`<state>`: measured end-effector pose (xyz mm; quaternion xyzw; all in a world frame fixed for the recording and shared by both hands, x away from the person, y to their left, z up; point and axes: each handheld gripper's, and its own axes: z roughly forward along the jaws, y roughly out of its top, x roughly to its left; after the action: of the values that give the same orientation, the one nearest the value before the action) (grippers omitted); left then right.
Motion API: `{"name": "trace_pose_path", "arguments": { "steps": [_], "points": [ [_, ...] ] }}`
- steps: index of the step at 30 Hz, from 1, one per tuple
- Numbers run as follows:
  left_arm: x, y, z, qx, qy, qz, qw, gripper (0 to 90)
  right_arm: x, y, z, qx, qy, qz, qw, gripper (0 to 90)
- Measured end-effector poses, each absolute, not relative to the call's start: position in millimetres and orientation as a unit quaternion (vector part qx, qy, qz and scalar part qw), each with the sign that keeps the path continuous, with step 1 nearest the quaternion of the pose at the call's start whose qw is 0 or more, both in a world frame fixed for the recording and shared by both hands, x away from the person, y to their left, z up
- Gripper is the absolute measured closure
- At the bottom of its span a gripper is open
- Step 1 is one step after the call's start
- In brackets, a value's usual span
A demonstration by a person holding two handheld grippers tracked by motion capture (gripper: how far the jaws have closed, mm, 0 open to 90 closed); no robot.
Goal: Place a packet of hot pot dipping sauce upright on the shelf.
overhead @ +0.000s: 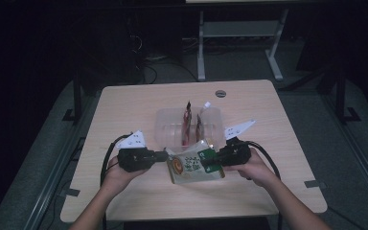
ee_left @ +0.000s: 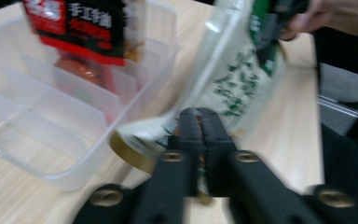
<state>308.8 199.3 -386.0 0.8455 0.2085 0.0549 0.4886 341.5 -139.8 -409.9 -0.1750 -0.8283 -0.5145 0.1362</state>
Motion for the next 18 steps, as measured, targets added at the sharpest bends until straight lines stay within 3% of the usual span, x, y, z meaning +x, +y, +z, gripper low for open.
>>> {"name": "trace_pose_path", "arguments": {
  "steps": [5, 18],
  "points": [
    [303.3, 180.5, -390.1, 0.868, 0.186, 0.058, 0.457, 89.9, 340.2, -140.5, -406.8, -0.17, -0.821, -0.525, 0.146, 90.0],
    [308.3, 128.1, -395.5, 0.868, 0.159, 0.048, 0.468, 89.9, 325.0, -124.1, -391.7, -0.114, -0.81, -0.548, 0.173, 90.0]
  ]
}}
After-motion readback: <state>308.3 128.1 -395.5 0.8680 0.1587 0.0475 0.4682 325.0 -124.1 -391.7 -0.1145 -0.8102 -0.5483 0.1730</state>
